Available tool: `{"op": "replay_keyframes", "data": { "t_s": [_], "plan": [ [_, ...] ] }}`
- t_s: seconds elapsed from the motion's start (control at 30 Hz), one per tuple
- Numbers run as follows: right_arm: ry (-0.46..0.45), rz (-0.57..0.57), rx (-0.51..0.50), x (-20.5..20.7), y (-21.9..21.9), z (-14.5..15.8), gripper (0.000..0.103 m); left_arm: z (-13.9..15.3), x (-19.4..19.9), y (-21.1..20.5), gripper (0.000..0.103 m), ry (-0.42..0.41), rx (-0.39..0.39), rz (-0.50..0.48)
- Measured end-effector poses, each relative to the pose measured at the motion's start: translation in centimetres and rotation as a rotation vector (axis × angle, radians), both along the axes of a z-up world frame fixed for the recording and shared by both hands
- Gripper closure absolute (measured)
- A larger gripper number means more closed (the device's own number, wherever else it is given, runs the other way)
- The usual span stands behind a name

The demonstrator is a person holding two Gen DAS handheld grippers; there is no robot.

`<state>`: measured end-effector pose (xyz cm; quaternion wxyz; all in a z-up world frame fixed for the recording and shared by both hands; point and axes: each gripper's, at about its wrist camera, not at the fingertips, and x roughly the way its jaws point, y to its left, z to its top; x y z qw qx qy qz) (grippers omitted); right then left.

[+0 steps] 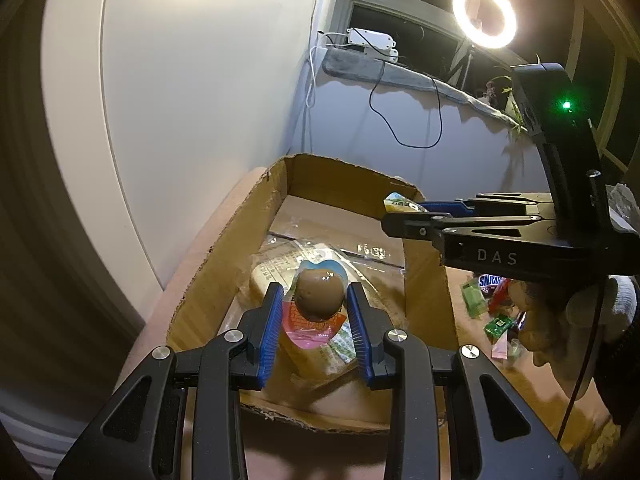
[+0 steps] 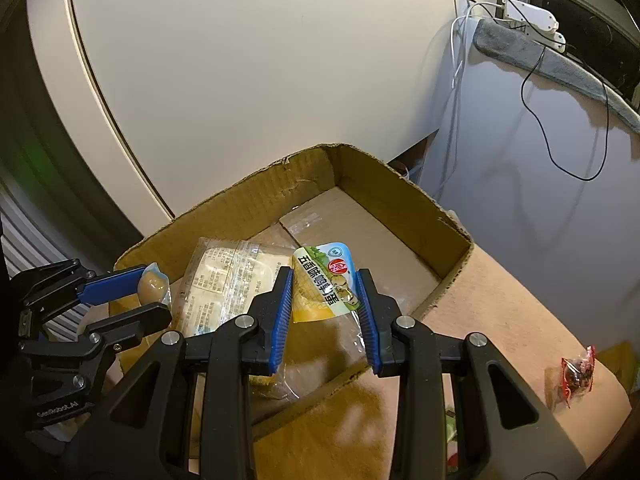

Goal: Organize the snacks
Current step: 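Carry the jelly cup and chocolate egg into the box with both tools, then open both tools over the box and withdraw toward the snacks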

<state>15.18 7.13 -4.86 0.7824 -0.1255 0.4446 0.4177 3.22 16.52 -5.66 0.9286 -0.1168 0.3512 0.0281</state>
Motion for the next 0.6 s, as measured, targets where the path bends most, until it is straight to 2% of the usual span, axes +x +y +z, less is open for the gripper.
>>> {"op": "replay_keyframes", "data": {
  "t_s": [0.33,0.43,0.47,0.53,0.6],
  "plan": [
    [-0.001,0.009,-0.008,0.12,0.69,-0.51,0.066,0.08,0.04,-0.13,0.072,0.0,0.007,0.001],
    [-0.01,0.009,-0.005,0.01,0.61,-0.27,0.063,0.11,0.05,-0.17,0.069,-0.001,0.009,0.003],
    [-0.011,0.009,-0.005,0.01,0.6,-0.21,0.062,0.12,0.03,-0.16,0.066,0.0,0.012,0.008],
    [-0.015,0.007,-0.007,-0.04,0.58,-0.05,0.058,0.18,-0.01,-0.13,0.065,-0.003,0.011,0.012],
    [-0.026,0.003,-0.005,-0.12,0.51,0.17,0.045,0.2,-0.04,-0.2,0.065,-0.006,0.014,0.01]
  ]
}}
